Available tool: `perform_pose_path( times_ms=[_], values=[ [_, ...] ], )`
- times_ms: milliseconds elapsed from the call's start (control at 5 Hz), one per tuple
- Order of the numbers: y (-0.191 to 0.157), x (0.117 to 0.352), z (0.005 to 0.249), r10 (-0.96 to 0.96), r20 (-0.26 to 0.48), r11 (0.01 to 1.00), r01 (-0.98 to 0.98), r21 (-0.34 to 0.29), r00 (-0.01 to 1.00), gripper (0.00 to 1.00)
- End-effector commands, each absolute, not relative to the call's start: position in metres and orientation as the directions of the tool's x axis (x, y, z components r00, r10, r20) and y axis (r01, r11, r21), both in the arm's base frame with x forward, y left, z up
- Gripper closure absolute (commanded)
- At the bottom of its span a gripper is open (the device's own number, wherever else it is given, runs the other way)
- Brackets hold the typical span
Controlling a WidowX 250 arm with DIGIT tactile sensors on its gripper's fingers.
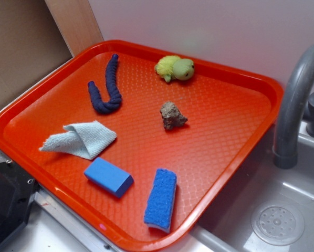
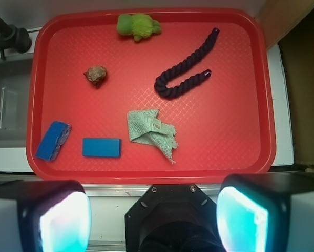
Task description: Grab the rock.
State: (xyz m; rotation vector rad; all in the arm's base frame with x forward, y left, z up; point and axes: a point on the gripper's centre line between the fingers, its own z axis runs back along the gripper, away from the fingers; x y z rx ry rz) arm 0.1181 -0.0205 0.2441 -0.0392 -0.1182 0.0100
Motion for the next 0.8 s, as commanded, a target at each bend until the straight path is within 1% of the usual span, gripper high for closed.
perform_pose_path(
  times_ms=[0, 200, 400, 600],
  values=[
    [-0.021, 0.118, 0.244, 0.012, 0.118, 0.999, -0.008, -0.04, 0.993, 0.0],
    [-0.023, 0.168, 0.243, -0.245, 0.132, 0.969, 0.239, 0.063, 0.96, 0.0],
    [-0.038, 0.206, 0.236, -0.487, 0.157, 0.869, 0.457, 0.189, 0.859, 0.0],
    [-0.069, 0.237, 0.215, -0.695, 0.087, 0.711, 0.663, 0.234, 0.714, 0.0]
  ],
)
